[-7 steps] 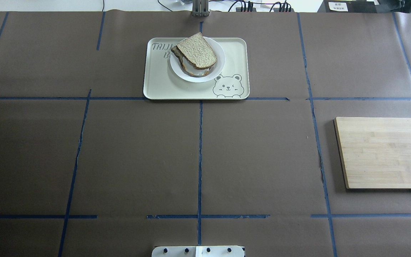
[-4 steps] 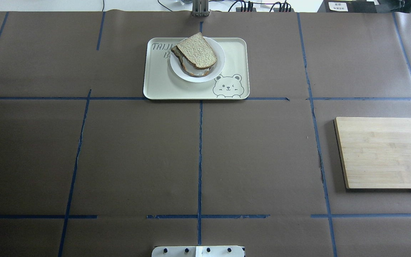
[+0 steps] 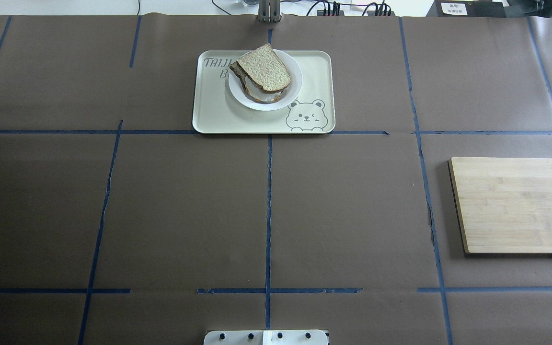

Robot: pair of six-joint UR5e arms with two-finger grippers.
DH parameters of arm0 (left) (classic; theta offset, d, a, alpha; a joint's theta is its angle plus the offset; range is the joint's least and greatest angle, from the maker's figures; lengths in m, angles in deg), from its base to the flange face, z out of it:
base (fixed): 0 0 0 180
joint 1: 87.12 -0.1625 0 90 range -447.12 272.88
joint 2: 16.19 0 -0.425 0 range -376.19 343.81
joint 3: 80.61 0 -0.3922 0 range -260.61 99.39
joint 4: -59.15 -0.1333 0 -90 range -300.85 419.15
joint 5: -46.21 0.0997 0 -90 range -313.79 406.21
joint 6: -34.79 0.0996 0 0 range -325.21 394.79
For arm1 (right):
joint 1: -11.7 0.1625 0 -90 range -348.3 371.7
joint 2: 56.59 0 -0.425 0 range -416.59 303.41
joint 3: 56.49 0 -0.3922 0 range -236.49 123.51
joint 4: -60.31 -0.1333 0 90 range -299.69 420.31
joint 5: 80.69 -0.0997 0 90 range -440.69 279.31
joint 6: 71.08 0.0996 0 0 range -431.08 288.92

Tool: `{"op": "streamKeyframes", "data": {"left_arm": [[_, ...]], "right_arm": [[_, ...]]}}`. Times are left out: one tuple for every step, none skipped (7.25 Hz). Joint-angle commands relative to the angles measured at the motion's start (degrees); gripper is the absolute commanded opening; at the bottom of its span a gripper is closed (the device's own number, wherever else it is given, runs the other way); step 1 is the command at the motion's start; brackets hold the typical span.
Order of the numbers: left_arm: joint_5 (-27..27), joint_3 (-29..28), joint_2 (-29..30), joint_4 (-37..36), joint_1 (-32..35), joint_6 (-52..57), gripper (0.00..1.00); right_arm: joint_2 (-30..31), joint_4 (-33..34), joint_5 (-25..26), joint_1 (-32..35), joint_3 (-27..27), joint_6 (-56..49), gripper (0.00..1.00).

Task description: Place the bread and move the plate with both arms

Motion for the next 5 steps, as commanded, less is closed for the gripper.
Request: {"op": "streamKeyframes", "data": {"left_arm": [[0.1, 0.0, 0.0, 0.4, 0.0, 0.0, 1.0], [0.1, 0.0, 0.0, 0.8, 0.0, 0.0, 1.0], [0.1, -0.1, 0.0, 0.8, 0.0, 0.0, 1.0], [0.1, -0.1, 0.0, 0.8, 0.0, 0.0, 1.0], [0.1, -0.1, 0.0, 0.7, 0.0, 0.0, 1.0]], "right_arm": [[0.1, 0.0, 0.0, 0.0, 0.0, 0.0, 1.0], [0.1, 0.0, 0.1, 0.0, 0.0, 0.0, 1.0], [0.1, 0.0, 0.1, 0.0, 0.0, 0.0, 1.0], [0.1, 0.0, 0.0, 0.0, 0.0, 0.0, 1.0], [0.1, 0.0, 0.0, 0.0, 0.0, 0.0, 1.0]]}}
